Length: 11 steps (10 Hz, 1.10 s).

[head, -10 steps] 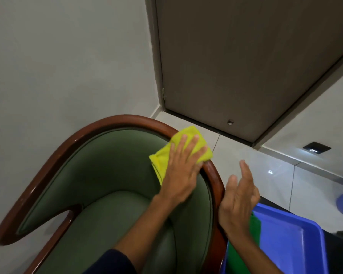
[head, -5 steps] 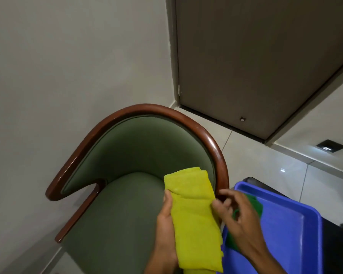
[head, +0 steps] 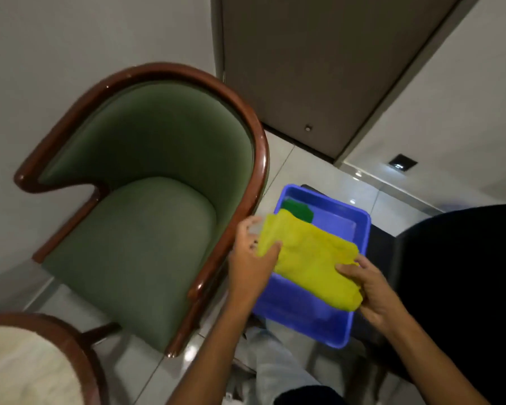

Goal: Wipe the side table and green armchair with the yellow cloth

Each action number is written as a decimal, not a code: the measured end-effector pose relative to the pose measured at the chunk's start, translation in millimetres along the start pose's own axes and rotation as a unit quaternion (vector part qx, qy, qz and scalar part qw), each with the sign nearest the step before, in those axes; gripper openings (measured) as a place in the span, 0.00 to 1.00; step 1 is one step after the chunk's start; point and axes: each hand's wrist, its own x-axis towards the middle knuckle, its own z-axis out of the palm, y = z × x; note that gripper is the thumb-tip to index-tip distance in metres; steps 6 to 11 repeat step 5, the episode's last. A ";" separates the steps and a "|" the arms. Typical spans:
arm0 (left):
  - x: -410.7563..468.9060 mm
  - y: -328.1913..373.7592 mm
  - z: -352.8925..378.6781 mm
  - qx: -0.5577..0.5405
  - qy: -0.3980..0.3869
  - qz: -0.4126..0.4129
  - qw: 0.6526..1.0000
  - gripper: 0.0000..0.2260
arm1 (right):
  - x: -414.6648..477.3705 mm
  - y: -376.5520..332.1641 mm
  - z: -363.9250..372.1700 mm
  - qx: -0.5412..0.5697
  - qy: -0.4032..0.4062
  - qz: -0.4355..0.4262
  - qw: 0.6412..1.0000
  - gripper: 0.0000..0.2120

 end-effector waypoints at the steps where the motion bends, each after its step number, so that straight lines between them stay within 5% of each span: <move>1: -31.4 -53.1 26.5 0.162 -0.057 -0.051 0.984 0.09 | 17.7 35.6 -36.3 -0.210 0.138 -0.037 0.967 0.16; 2: -47.7 -99.2 38.4 0.219 -0.109 -0.108 0.964 0.06 | 36.7 73.1 -58.6 -0.337 0.123 -0.057 0.932 0.15; 3: -49.7 -124.4 38.9 0.333 -0.198 -0.119 0.914 0.13 | 49.5 94.3 -71.4 -0.436 0.097 -0.005 0.895 0.24; 4: -41.3 -123.8 26.4 0.431 -0.241 -0.098 0.864 0.18 | 61.9 106.8 -72.0 -0.583 0.028 0.035 0.811 0.36; 5: -38.9 -99.7 2.6 0.480 -0.235 -0.016 0.845 0.18 | 64.4 107.5 -43.8 -0.695 0.044 -0.055 0.716 0.27; 11: -38.9 -99.7 2.6 0.480 -0.235 -0.016 0.845 0.18 | 64.4 107.5 -43.8 -0.695 0.044 -0.055 0.716 0.27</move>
